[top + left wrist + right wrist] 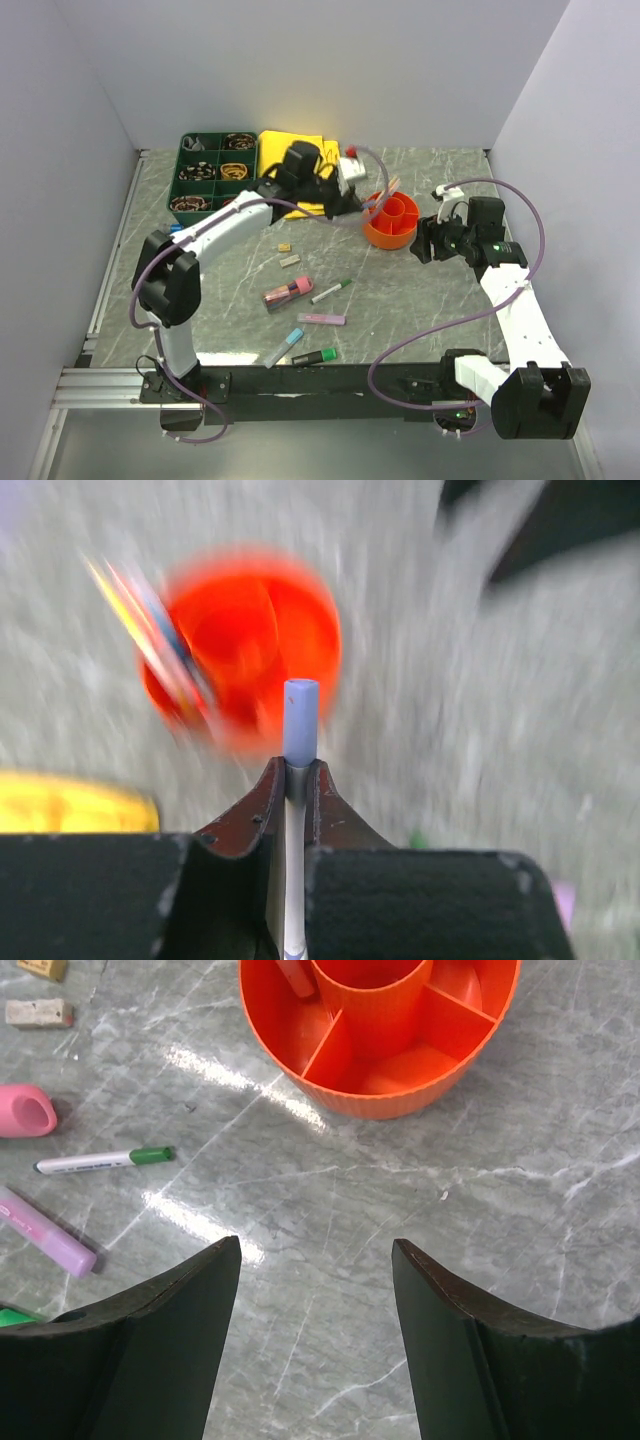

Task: Sort the stationery into containers
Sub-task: Pick up the pen from the center of the board, then place the pen in the storage box.

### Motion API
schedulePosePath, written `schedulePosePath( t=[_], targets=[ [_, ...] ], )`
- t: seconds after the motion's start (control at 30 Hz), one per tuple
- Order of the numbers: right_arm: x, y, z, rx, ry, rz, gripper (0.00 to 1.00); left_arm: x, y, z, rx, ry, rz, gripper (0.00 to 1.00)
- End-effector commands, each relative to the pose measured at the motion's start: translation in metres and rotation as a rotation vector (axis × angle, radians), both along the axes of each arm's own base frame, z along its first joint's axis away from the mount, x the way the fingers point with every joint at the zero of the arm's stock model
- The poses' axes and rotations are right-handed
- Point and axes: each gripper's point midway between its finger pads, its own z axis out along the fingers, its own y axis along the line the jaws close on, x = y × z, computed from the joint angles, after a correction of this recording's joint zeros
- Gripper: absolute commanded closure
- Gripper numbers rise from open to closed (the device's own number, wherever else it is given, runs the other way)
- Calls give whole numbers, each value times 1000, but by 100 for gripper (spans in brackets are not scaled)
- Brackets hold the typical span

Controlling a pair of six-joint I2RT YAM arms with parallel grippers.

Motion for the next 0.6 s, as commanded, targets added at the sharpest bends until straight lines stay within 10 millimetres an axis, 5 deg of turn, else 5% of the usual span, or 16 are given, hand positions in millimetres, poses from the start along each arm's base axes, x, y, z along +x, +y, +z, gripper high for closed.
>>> schedulePosePath(
  t=[0.0, 0.27, 0.57],
  targets=[
    [13, 2, 20, 31, -73, -13, 30, -12, -30, 65, -326, 105, -183, 95],
    [10, 2, 20, 34, -75, -15, 31, 10, -70, 81, -592, 127, -254, 99],
    [2, -3, 15, 13, -59, -27, 31, 22, -88, 58, -604, 133, -261, 99]
  ],
)
